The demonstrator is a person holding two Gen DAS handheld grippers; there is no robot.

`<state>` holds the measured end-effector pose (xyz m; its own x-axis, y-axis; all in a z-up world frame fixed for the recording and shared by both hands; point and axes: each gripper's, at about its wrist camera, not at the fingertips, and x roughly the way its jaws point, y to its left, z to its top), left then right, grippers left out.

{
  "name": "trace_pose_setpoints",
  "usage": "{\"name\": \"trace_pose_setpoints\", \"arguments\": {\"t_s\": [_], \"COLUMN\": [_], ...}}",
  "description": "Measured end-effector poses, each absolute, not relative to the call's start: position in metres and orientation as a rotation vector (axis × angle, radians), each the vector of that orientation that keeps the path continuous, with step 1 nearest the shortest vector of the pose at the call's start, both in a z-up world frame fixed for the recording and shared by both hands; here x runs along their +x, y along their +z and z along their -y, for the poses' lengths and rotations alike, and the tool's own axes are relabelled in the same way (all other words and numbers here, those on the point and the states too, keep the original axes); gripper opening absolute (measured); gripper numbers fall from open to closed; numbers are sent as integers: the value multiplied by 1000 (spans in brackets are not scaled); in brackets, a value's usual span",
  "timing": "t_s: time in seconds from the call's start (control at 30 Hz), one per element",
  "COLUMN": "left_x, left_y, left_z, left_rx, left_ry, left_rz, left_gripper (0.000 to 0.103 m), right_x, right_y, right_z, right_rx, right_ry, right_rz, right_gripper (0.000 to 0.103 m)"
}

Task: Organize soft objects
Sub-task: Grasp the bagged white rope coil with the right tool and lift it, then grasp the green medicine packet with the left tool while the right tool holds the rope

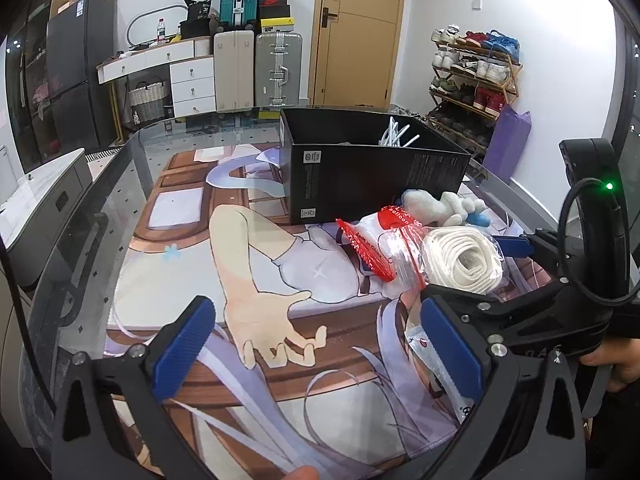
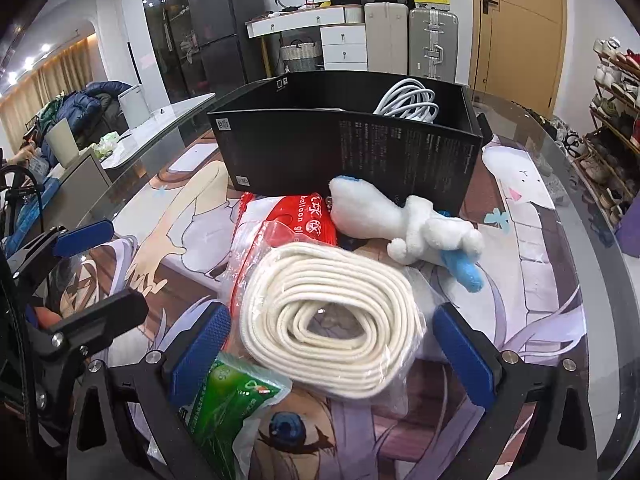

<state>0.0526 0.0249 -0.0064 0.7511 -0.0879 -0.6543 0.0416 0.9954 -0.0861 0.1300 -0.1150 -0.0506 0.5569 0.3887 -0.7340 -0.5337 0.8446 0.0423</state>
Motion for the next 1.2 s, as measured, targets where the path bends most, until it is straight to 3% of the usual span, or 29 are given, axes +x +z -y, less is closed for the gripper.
{"name": "trace_pose_setpoints", "arguments": {"t_s": [0.2,0.3,0.6,1.2], "left_x": [53,52,52,52], "left_y": [-6,-5,-7,-9], "left_z": [-25,-26,-26,36], "left_rx": [-64,-67,-79,-41], "left_ry": [-68,-66,-81,-234], "left_rz": [-719,-715,-719,-820], "left_gripper": [103,103,103,103], "right_x": [131,129,126,118], "right_y": [-51,-50,-47,-2], "right_z": [116,118,129,180], "right_rx": [-202,-200,-162,-60], "right_ry": [524,534,583,582], "right_rz": [-796,-787,-774,-654], "right_gripper": [101,85,65,63]}}
